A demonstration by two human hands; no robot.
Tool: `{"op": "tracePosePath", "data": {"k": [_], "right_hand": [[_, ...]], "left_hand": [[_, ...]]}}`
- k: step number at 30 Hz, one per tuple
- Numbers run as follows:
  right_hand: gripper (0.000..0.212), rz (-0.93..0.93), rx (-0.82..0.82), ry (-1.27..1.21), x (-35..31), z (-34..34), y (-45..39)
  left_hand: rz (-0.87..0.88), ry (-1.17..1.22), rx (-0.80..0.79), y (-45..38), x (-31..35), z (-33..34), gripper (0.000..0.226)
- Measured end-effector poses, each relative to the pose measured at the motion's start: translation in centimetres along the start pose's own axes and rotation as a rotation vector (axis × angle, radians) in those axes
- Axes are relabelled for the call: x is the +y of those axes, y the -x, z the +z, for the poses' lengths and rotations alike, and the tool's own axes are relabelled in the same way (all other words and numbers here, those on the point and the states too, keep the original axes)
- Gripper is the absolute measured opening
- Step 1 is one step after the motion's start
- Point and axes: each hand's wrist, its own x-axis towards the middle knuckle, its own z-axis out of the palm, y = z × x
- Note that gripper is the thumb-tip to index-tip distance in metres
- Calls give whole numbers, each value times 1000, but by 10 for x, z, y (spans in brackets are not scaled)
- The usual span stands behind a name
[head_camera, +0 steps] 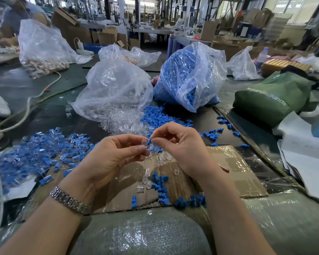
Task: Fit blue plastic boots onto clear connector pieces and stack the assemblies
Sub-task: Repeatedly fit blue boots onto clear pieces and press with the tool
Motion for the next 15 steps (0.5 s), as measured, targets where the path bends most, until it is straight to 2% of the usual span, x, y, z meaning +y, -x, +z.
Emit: {"op": "tracePosePath", "data": {"k": [11, 15], "right_hand": [[5, -74, -34, 198, 0, 8, 1], [12, 39, -17, 103, -4, 2, 2]], "left_hand": [[37, -20, 40, 1, 0, 0, 23], [40, -16, 38, 1, 0, 0, 23]]}}
